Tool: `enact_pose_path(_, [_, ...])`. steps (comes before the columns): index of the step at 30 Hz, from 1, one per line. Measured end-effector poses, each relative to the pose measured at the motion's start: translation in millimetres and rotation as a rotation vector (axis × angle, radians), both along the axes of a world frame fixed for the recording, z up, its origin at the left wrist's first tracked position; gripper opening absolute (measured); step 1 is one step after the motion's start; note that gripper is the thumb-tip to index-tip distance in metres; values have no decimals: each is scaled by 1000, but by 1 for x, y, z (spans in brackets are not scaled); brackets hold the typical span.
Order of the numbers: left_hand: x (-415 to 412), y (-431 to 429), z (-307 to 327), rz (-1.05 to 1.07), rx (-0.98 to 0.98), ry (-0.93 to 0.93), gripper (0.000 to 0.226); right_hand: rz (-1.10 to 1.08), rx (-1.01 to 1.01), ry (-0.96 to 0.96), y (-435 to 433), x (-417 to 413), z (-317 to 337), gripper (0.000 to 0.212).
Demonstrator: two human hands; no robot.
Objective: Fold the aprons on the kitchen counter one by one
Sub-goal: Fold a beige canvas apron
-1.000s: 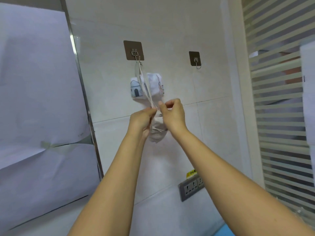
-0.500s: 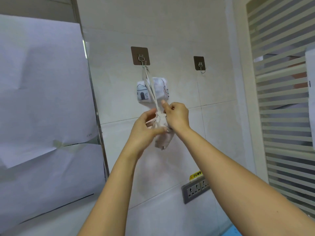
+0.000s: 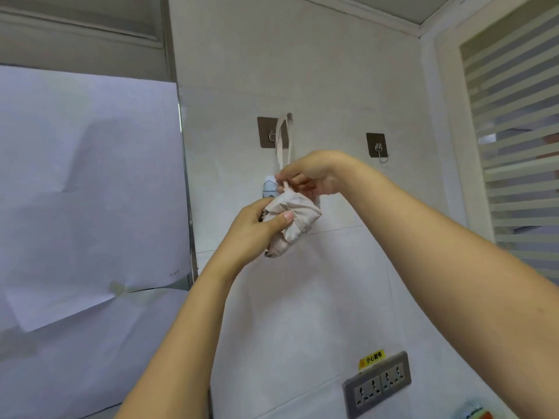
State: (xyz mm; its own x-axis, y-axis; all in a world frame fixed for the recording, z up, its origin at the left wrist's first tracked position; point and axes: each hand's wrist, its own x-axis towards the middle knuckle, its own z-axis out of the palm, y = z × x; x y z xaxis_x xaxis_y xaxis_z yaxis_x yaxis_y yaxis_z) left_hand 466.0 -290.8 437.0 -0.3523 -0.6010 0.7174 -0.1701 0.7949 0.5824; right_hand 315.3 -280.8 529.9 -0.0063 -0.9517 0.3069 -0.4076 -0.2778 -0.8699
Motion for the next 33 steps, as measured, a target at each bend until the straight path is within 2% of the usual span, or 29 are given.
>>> enact_pose_path(4, [-10,-8,22,2,-21,-35,13,106,27,-298,-26,6,41,6])
enact_pose_path(6, [-13,-9,29,5,-25,-24,15,149,-103,-521,-35,6,56,2])
enact_pose_path(8, [-14,-7,31,1,-43,-38,15,108,-277,-617,-36,-1,63,7])
enact_pose_path(10, [-14,-3,23,-3,-64,-80,13,32,-384,-544,-28,-12,57,12])
enact_pose_path(12, [-18,4,11,-17,-53,-113,17,-13,-408,-434,-12,-28,39,22])
enact_pose_path(17, [-40,19,-23,-51,-68,-52,20,-263,-329,7,43,-70,-41,83])
enact_pose_path(19, [-55,25,-40,-73,-107,-25,14,-328,-305,56,63,-83,-85,97])
enact_pose_path(21, [-75,30,-57,-84,-109,35,10,-258,-257,5,82,-93,-131,94])
enact_pose_path(24, [-108,34,-80,-84,-44,99,19,-111,-250,-139,97,-104,-185,71])
enact_pose_path(28, [-157,51,-116,-136,125,105,12,-182,-321,-341,108,-131,-237,47])
enact_pose_path(30, [-166,59,-131,-221,203,45,9,-211,-320,-418,110,-143,-253,43])
enact_pose_path(33, [-181,71,-154,-410,312,-127,49,-275,-280,-456,127,-168,-271,45])
